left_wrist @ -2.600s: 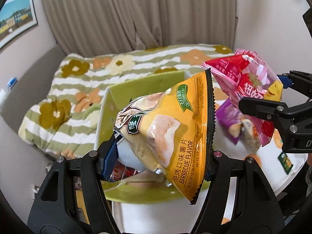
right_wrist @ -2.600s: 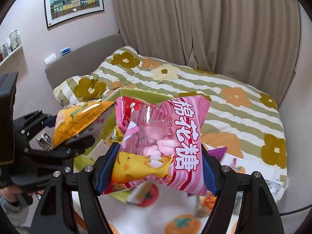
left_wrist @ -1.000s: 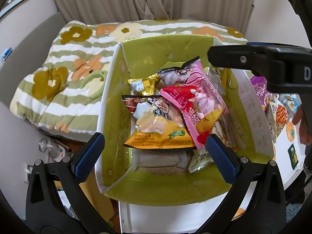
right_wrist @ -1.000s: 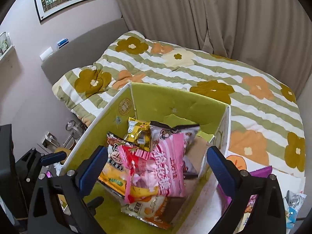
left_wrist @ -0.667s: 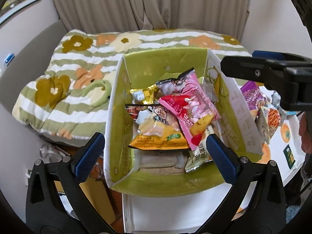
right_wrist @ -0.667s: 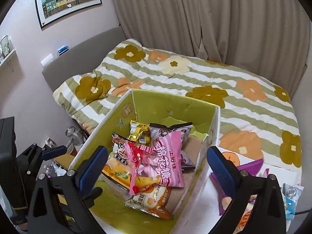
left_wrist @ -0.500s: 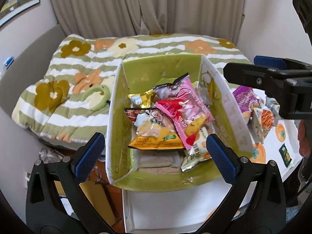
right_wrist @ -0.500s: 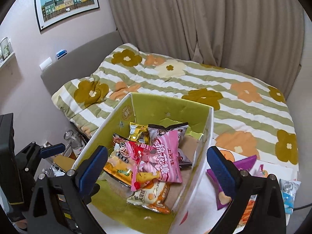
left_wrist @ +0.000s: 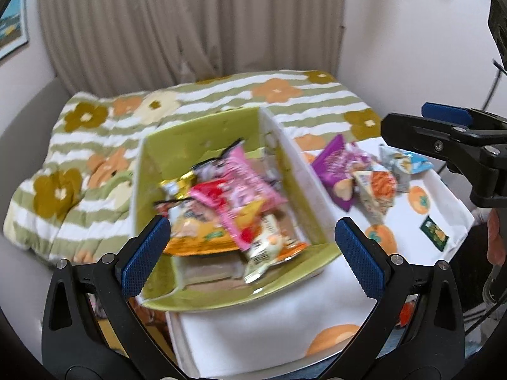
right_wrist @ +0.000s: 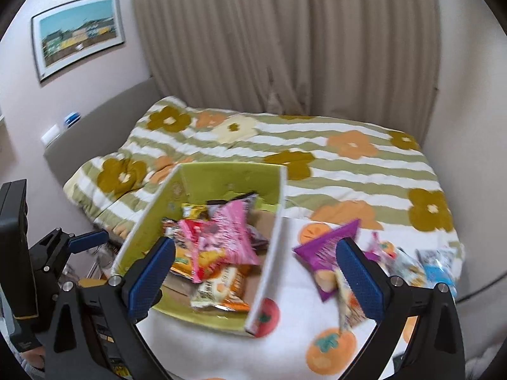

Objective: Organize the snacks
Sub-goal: 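Move both tools back over the remaining snack pile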

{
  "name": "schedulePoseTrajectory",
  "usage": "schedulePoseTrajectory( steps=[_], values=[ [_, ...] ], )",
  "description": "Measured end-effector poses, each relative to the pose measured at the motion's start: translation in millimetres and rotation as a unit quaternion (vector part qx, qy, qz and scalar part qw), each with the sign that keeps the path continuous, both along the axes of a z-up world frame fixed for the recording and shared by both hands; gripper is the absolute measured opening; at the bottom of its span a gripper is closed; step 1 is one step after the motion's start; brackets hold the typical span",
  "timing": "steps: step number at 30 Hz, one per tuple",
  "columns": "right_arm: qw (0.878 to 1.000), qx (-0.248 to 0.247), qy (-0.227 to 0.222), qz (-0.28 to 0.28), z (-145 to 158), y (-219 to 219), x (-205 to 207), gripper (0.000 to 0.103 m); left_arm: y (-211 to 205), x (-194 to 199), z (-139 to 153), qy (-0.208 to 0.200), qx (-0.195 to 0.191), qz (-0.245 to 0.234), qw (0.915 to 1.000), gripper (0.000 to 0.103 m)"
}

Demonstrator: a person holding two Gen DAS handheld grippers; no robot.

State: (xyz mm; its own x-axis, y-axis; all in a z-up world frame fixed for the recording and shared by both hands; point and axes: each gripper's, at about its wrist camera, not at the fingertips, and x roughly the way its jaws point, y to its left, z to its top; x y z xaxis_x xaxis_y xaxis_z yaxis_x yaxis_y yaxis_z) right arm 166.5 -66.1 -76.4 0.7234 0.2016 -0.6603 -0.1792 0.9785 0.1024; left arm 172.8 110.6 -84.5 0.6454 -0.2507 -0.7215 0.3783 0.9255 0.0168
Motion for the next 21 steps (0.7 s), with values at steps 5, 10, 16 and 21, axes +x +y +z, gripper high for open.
schedulePoseTrajectory(
  steps=[5,10,16,21],
  values=[
    [0.998,-0.014,-0.013,-0.057,0,-46,-26,0.101,-43,-9,3,-0.011,-0.001,-0.045,0.9989,0.103],
    [0.996,-0.013,-0.001,-0.091,-10,-101,-42,0.101,-97,-11,4,-0.029,0.008,-0.084,0.996,0.103],
    [0.992,-0.021,0.03,-0.121,-34,-170,-62,0.101,-178,-7,-16,-0.029,0.054,-0.151,0.9867,0.103],
    [0.989,-0.035,0.061,-0.132,-68,-213,-74,0.101,-231,2,-51,-0.016,0.117,-0.185,0.9755,0.103]
  ],
)
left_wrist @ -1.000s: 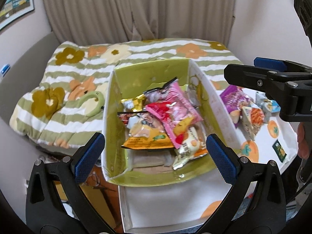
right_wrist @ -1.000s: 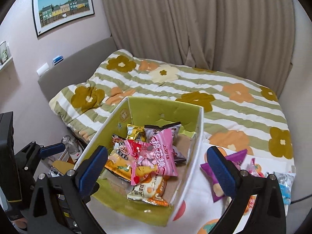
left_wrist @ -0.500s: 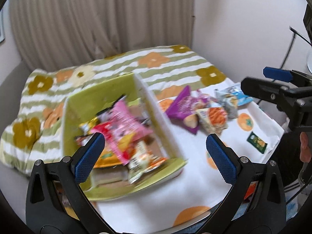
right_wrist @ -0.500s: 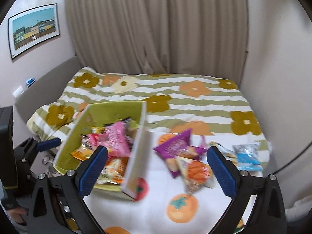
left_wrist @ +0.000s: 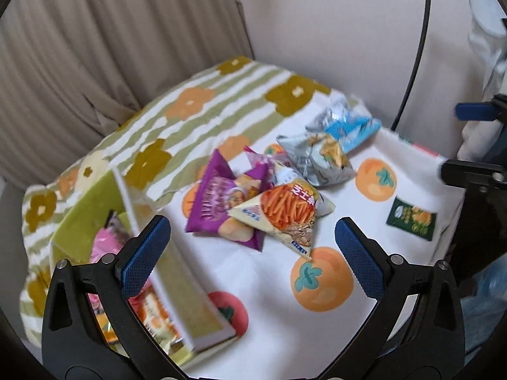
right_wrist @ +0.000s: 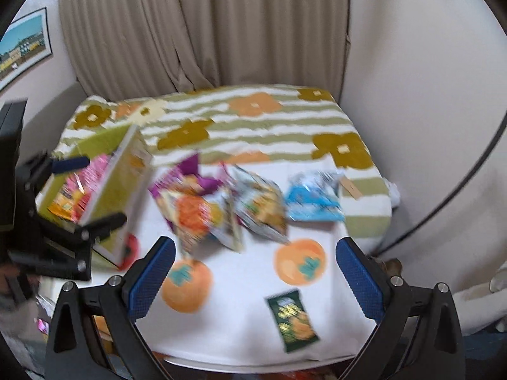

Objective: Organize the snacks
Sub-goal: 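Move both tools back over the remaining snack pile, then grasp the cheese stick bag with left tool while right tool grasps the green cracker packet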

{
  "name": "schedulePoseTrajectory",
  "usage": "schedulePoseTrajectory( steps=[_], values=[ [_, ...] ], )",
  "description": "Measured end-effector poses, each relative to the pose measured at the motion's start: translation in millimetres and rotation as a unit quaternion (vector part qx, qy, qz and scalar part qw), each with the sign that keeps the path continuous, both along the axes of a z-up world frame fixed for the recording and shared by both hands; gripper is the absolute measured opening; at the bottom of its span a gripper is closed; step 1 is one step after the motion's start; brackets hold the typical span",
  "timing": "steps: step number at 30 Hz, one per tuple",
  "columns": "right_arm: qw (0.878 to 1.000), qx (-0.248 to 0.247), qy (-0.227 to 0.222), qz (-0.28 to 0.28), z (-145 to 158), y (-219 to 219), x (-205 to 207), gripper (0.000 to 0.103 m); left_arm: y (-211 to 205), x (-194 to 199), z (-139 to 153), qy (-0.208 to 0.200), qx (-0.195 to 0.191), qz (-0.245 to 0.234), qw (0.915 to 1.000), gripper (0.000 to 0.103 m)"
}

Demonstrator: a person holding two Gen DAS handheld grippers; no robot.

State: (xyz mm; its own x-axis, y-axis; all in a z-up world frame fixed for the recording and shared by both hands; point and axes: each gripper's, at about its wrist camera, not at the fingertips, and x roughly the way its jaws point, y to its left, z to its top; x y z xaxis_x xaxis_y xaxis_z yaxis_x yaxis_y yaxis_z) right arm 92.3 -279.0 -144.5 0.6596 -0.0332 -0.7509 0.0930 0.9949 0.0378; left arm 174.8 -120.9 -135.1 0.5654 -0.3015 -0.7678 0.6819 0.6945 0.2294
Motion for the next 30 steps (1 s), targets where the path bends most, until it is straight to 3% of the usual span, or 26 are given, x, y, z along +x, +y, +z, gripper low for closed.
schedulePoseTrajectory(
  steps=[6,9,15,23,27,30],
  values=[
    [1.0,-0.001,0.028,0.007,-41,-37,-11,0.101,-42,13,-44,0.002,0.077,-0.028,0.9967,0.103],
    [0.999,-0.003,0.044,0.015,-62,-47,-13,0.101,-60,18,-63,-0.018,0.131,-0.04,0.9903,0.103],
    [0.997,-0.004,0.074,0.036,-108,-50,-13,0.101,-85,20,-93,-0.029,0.196,-0.088,0.9762,0.103],
    [0.993,0.004,0.11,0.043,-144,-46,-13,0.101,-108,25,-120,-0.027,0.235,-0.132,0.9626,0.098],
    [0.991,0.002,0.12,0.052,-154,-44,-12,0.101,-110,30,-132,-0.004,0.241,-0.133,0.9612,0.086],
    [0.991,-0.005,0.122,0.06,-158,-42,-14,0.1,-110,33,-135,0.003,0.241,-0.13,0.9618,0.084]
  ],
)
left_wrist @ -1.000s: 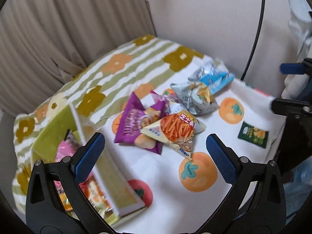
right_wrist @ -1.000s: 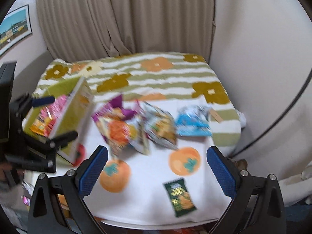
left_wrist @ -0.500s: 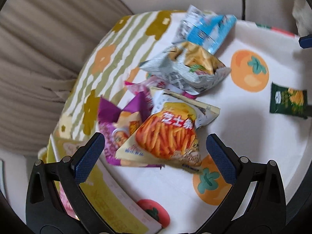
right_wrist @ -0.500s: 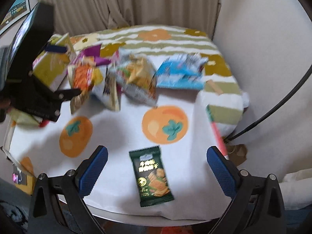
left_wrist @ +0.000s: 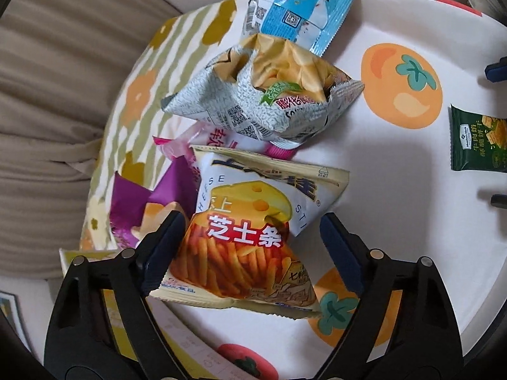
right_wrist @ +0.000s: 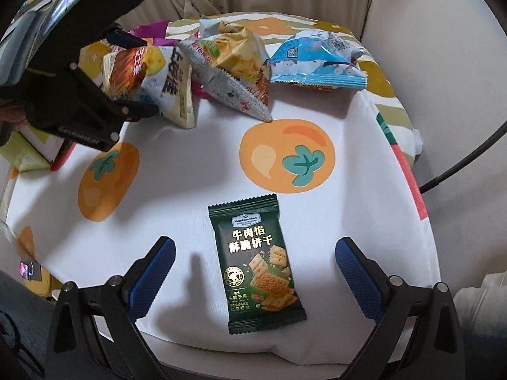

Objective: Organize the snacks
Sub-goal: 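Grasp the cheese stick bag with left tool while right tool grasps the green cracker packet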

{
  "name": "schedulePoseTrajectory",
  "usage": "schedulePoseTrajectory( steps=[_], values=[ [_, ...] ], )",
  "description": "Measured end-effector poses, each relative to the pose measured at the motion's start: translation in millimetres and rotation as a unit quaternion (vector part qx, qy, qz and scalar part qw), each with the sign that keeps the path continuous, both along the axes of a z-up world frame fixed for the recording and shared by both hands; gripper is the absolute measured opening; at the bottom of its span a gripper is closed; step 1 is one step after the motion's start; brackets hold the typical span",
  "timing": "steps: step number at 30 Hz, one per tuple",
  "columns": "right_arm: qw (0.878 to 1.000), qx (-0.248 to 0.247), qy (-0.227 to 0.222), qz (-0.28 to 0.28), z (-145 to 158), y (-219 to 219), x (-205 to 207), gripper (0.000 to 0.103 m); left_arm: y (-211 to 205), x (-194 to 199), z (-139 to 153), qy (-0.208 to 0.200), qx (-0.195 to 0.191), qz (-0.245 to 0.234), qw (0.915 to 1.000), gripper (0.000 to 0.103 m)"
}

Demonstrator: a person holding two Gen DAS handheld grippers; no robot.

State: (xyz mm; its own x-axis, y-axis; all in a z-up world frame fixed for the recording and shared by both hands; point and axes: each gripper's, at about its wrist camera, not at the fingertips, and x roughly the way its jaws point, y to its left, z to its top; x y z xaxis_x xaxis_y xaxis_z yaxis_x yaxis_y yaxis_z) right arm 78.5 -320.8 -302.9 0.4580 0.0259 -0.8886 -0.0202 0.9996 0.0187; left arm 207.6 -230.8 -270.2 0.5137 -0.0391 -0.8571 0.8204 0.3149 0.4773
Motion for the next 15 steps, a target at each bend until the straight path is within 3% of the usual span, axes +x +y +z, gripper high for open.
schedulePoseTrajectory(
  steps=[2,4,15],
  values=[
    [1.0,-0.007,0.002,0.002,-1,2,0,0.098,1,3,1,0.007,-0.006,0.006,0.9999,0.077],
    [1.0,-0.005,0.007,0.006,-5,5,1,0.093,-1,3,1,0.004,-0.004,0.009,0.9999,0.063],
    [0.999,-0.003,0.035,0.033,-20,6,-3,0.075,7,5,3,0.016,-0.017,0.034,0.9991,0.054]
  ],
)
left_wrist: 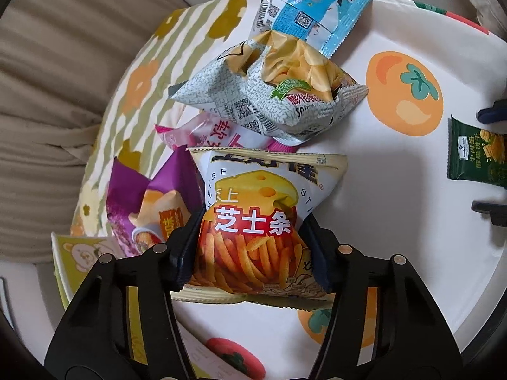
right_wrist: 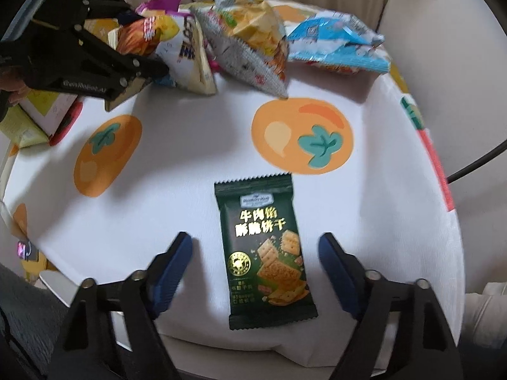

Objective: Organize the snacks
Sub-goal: 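Grasp the cheese stick bag with left tool while right tool grasps the green cracker packet, then drop the cheese stick bag into the box with left tool while right tool drops the green packet in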

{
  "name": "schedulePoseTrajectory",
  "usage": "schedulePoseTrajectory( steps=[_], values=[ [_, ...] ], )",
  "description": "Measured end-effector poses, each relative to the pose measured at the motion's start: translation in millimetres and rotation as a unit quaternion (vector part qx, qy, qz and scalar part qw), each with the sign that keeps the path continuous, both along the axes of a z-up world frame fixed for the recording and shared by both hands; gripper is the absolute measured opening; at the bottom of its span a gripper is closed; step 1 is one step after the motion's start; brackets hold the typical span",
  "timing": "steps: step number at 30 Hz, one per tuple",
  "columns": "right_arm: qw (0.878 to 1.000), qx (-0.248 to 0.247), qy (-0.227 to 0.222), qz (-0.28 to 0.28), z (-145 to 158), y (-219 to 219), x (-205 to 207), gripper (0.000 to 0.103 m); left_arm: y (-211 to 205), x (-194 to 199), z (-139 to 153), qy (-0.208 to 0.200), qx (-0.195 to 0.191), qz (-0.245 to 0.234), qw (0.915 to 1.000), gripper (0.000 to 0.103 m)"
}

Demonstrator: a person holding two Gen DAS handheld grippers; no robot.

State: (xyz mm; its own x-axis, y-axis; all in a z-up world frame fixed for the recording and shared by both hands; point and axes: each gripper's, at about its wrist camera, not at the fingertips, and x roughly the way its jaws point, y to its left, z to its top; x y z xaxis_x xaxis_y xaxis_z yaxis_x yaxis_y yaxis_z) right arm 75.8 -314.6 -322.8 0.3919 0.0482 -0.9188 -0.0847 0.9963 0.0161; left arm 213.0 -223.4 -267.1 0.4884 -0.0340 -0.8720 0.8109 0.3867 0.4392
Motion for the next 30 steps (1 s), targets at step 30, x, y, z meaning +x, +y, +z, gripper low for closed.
schedulePoseTrajectory(
  steps=[30],
  values=[
    [0.993,0.018,-0.094,0.064,104,5,17,0.04,57,-28,128,-0.026,-0.168,0.184,0.9683,0.054]
  ],
)
